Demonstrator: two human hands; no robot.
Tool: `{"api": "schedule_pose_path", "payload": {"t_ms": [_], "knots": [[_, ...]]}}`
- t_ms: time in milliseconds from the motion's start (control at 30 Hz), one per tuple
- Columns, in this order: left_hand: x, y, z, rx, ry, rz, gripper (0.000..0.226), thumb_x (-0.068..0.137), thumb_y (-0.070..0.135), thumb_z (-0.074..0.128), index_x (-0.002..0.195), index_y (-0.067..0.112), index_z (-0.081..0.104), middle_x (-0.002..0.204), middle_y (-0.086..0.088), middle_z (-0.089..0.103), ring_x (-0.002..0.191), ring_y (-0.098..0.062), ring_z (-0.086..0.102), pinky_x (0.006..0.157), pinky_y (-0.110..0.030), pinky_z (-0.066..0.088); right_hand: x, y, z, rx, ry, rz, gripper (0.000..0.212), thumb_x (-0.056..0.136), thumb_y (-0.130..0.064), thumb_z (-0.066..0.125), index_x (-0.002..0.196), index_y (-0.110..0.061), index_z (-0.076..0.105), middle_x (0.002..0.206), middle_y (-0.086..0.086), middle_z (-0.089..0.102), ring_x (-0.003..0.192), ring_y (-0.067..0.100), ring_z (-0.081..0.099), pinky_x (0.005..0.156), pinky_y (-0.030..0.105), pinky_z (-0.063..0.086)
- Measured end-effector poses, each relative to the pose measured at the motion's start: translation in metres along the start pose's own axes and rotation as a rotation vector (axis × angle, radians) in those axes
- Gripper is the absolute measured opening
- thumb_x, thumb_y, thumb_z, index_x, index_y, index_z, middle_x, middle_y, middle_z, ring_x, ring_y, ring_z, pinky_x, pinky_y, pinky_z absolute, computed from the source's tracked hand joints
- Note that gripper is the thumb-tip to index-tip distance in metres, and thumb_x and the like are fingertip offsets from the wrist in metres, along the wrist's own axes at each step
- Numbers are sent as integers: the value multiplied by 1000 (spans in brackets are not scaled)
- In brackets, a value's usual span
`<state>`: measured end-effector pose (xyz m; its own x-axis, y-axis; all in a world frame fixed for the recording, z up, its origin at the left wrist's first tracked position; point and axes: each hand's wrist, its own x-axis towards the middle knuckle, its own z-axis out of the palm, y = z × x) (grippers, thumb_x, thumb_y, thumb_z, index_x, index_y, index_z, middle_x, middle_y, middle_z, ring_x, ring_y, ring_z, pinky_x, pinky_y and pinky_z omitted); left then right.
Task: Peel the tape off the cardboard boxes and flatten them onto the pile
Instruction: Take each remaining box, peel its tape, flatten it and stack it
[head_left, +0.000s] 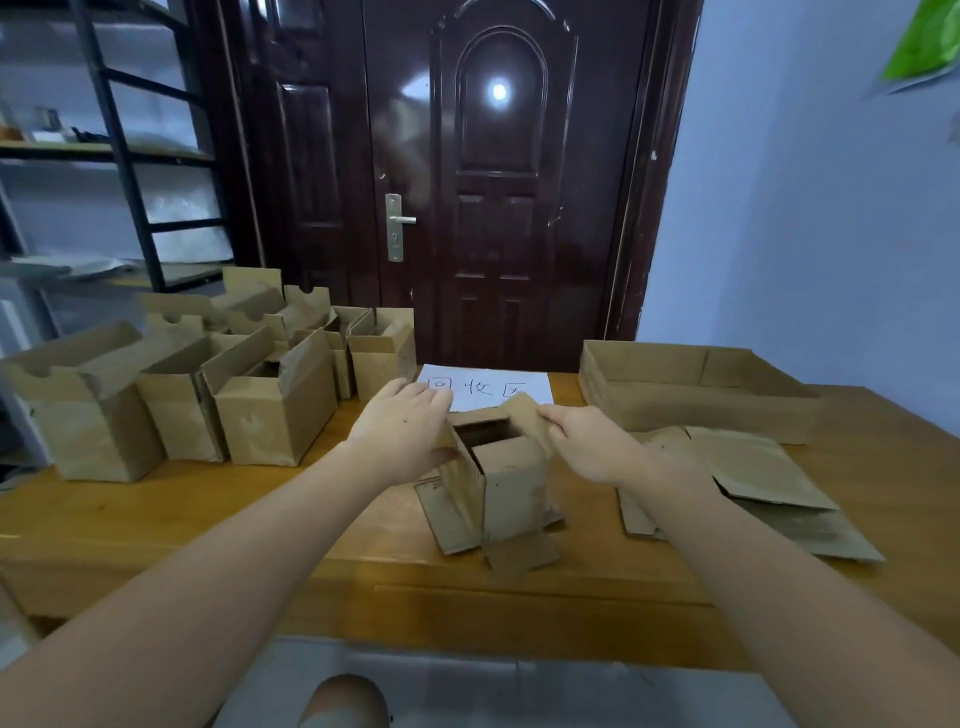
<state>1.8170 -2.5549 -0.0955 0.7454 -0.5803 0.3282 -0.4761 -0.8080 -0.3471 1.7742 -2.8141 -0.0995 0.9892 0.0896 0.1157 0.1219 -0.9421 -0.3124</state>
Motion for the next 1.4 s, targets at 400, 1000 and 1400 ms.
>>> {"api": "schedule_pose_path", "payload": {"t_ms": [400,1000,1400], "knots": [[-21,67,47,-32,-68,4,79,106,34,49,163,7,1,170,-12,15,154,-26,22,122,-41,25,-2,-28,41,486,-172,146,69,97,-72,36,151,-29,47,147,-1,54,132,22,50,107,36,41],[0,48,35,-654,273,-321,99,73,61,79,153,27,31,156,5,35,142,-20,35,113,-42,39,6,-25,37,1065,-294,182,41,90,-51,70,125,-30,66,106,-3,76,97,14,73,86,32,58],[3,8,58,-1235,-224,-497,100,69,30,94,151,25,36,133,9,52,131,-18,49,93,-24,45,14,-8,23,901,-371,92,59,86,-49,76,141,-38,56,141,-9,57,124,12,59,106,35,49]]}}
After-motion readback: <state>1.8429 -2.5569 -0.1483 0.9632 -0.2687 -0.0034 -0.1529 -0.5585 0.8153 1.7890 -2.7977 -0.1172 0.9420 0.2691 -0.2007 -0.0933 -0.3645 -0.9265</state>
